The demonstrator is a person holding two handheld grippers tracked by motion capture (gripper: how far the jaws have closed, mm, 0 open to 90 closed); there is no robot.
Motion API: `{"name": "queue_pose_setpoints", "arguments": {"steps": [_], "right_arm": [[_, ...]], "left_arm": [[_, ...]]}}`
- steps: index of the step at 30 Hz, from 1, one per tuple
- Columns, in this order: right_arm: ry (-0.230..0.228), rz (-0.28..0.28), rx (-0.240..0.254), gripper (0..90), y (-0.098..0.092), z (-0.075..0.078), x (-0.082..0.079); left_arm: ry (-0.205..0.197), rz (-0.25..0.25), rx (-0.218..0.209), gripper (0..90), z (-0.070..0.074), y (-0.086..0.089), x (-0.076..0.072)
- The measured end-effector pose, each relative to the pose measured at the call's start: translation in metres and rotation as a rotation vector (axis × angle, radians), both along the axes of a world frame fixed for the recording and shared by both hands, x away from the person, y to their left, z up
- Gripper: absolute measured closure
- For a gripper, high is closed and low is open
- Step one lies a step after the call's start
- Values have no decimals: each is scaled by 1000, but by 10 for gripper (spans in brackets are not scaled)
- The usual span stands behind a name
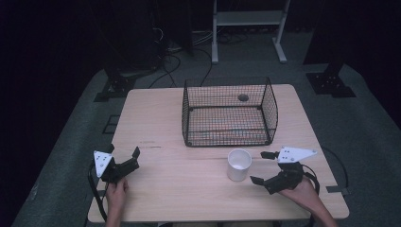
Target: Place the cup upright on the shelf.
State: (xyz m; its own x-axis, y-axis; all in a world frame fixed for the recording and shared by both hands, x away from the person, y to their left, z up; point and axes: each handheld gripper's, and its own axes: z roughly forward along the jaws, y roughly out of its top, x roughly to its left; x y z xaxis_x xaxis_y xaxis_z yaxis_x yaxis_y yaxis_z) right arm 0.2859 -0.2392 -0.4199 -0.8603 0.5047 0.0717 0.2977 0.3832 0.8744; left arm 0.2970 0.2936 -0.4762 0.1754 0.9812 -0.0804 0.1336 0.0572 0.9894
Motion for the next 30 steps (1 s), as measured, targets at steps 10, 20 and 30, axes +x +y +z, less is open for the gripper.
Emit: {"name": "queue_pose_setpoints", "arguments": {"steps": [10, 20, 30], "right_arm": [[13, 9, -15, 17, 12, -1, 9], [24, 16, -41, 17, 24, -5, 16], [40, 18, -61, 17, 34, -8, 24]], "left_arm": [[-1, 0, -2, 0, 0, 1, 0], [0, 1, -1, 0, 0, 0, 0], [1, -2, -1, 0, 0, 0, 0]]}}
